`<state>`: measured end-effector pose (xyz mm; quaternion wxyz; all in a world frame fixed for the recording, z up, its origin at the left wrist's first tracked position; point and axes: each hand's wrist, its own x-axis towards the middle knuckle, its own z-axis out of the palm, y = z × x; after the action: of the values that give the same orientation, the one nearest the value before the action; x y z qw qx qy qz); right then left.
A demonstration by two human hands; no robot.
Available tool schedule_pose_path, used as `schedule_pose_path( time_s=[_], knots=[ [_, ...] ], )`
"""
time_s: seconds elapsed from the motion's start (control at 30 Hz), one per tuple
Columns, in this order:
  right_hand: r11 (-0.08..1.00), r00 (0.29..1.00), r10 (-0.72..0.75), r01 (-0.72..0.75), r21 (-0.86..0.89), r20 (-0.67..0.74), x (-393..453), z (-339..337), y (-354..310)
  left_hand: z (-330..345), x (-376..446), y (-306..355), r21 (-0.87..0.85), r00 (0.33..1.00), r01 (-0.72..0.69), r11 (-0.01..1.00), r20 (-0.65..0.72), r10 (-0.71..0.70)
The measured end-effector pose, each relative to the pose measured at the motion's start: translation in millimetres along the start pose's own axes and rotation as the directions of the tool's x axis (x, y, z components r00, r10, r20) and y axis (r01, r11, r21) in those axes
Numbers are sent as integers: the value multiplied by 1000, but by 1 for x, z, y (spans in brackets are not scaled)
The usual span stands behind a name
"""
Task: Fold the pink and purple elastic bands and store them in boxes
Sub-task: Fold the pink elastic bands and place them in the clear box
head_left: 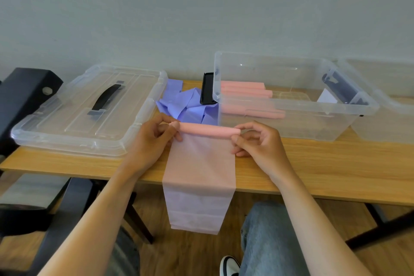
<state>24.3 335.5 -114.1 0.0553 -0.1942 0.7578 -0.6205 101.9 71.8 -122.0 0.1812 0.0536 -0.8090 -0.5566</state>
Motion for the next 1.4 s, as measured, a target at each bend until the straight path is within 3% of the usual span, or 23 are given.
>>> schedule_pose_path(
  time_s=[0.1, 0.23, 0.4, 0.63, 0.8, 0.93, 1.07, 1.4],
  knots=[
    [974, 994, 103, -109, 199, 42, -1, 0, -7, 0, 0, 1, -8, 1000, 12, 1000, 9, -12],
    [959, 990, 143, -140, 247, 6, 1, 4, -8, -3, -1, 0, -40, 999, 22, 999, 34, -21],
    [973, 992, 124, -119, 197, -17, 3, 2, 0, -3, 0, -4, -36, 998, 41, 999, 45, -39],
    [999, 1000, -12, 11, -33, -24, 7, -4, 8, 1, 0, -1, 149, 996, -29, 988, 93, 16],
    [990, 997, -75, 76, -121, 15, 9, 1, 11, 0, -1, 1, 120, 991, -76, 990, 120, 61],
    [999, 995, -20, 22, -24, 102, 6, 1, 5, -2, 0, 0, 89, 992, -60, 994, 116, 50],
    [991, 994, 35, -48, 128, 104, 3, 0, -3, -4, 1, -3, 59, 994, -55, 997, 97, 49],
    [1000, 999, 5, -6, 15, 47, 6, -1, 4, -2, 1, -4, 51, 996, -24, 998, 87, 20]
  ],
)
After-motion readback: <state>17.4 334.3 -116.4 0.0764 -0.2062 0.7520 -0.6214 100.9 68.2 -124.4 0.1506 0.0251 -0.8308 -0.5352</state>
